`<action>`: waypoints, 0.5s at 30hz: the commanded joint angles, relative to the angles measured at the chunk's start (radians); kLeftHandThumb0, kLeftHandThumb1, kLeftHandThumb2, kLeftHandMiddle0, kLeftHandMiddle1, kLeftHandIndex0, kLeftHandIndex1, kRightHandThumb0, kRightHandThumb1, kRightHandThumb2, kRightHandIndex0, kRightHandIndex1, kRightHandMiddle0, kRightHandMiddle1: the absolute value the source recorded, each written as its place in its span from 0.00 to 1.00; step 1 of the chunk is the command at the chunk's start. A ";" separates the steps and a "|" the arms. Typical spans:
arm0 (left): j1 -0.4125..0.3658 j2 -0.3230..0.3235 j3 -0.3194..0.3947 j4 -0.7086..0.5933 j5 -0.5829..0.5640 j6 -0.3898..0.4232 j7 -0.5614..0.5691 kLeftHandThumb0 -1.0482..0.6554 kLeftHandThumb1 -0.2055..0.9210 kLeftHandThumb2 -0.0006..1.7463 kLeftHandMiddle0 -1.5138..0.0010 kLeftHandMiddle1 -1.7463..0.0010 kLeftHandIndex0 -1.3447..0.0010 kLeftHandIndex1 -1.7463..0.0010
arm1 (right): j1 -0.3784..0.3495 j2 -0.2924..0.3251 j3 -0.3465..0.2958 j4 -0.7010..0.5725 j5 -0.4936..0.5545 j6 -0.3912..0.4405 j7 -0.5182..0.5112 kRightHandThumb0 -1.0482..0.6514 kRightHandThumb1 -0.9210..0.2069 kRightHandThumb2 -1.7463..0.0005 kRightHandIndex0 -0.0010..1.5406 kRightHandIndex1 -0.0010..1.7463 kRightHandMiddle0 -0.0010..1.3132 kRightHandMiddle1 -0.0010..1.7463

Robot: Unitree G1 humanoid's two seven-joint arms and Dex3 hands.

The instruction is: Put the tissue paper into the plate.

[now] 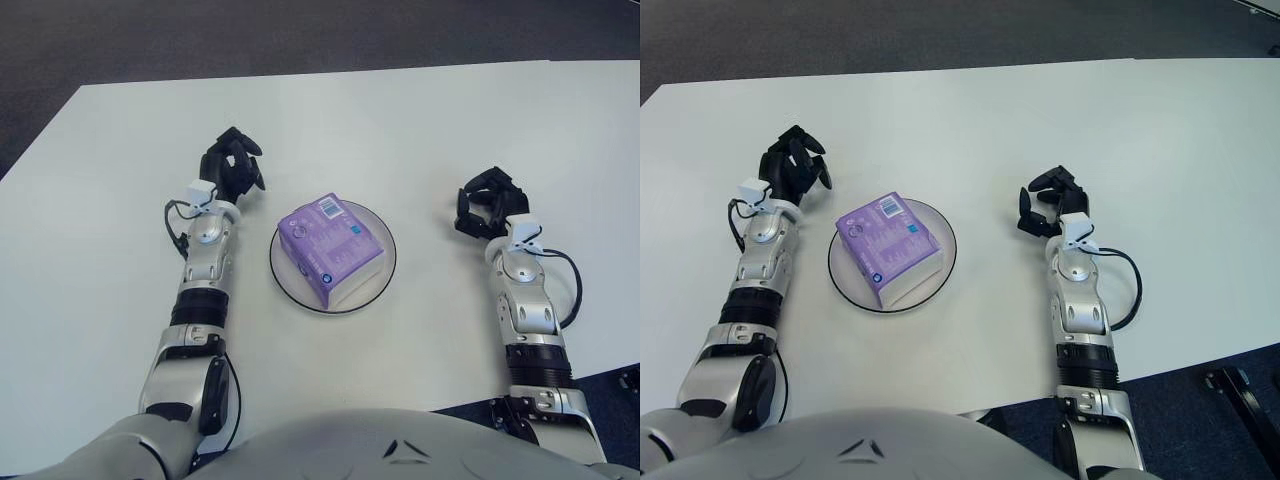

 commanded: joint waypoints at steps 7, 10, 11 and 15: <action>0.175 -0.075 -0.012 0.000 0.015 0.008 0.048 0.37 0.69 0.58 0.24 0.00 0.68 0.00 | 0.060 0.025 0.031 0.034 0.008 0.049 0.057 0.35 0.49 0.29 0.65 1.00 0.43 1.00; 0.191 -0.082 -0.016 -0.016 0.018 0.007 0.060 0.37 0.68 0.58 0.23 0.00 0.68 0.00 | 0.058 0.023 0.031 0.027 0.015 0.059 0.069 0.35 0.49 0.29 0.64 1.00 0.43 1.00; 0.194 -0.084 -0.016 -0.020 0.018 0.007 0.063 0.37 0.68 0.58 0.22 0.00 0.68 0.00 | 0.056 0.023 0.031 0.025 0.017 0.062 0.073 0.35 0.48 0.29 0.64 1.00 0.43 1.00; 0.211 -0.089 -0.020 -0.036 0.020 0.003 0.071 0.37 0.67 0.59 0.21 0.00 0.67 0.00 | 0.047 0.022 0.029 0.025 0.030 0.071 0.094 0.35 0.48 0.29 0.63 1.00 0.43 1.00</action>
